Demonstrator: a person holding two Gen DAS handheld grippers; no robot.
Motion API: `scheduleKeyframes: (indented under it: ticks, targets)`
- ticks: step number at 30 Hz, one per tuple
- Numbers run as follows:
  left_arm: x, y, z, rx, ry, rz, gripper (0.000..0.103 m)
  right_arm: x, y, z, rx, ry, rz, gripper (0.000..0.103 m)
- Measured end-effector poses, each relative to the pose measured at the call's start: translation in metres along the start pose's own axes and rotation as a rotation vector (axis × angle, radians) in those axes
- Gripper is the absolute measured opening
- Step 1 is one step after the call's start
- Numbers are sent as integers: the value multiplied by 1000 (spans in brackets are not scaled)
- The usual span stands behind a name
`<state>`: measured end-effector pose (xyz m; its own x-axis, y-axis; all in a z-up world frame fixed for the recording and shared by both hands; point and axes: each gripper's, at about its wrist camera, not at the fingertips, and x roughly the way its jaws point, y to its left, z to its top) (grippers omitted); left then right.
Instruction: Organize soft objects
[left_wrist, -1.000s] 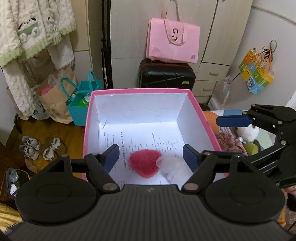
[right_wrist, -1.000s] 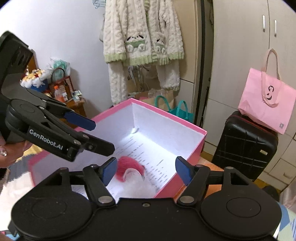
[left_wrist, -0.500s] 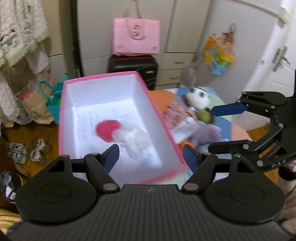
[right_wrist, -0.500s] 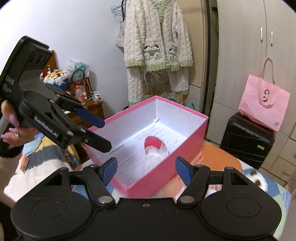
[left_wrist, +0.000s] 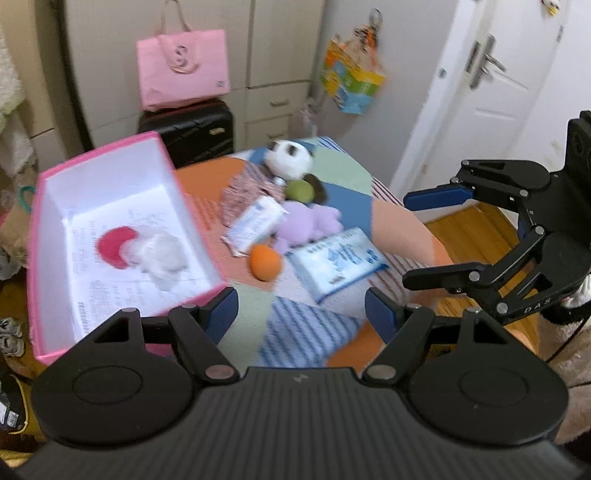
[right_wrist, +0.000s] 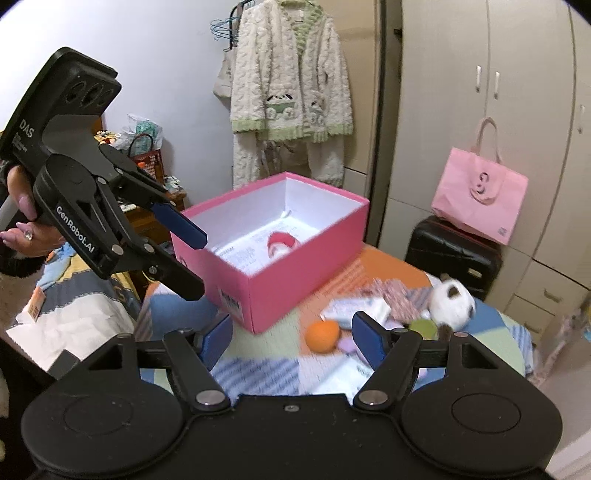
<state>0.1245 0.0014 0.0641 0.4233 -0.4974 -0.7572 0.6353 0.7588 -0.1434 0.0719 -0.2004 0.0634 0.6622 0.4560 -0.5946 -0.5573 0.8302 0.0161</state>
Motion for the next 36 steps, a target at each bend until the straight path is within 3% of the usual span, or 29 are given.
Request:
scheduleKeyframes:
  ticks: [10, 17, 21, 30, 36]
  targets:
    - [50, -35, -7, 29, 98, -84, 73, -7, -12, -42, 15, 62, -35, 78]
    - [90, -34, -5, -14, 133, -112, 72, 11, -37, -72, 68, 90, -34, 78]
    - [116, -32, -8, -48, 135, -127, 71, 29, -50, -89, 58, 64, -67, 78]
    - [163, -23, -8, -109, 61, -38, 71, 76, -70, -115, 25, 77, -107, 78]
    - [184, -15, -9, -155, 29, -9, 68, 85, -68, -118, -21, 44, -137, 82]
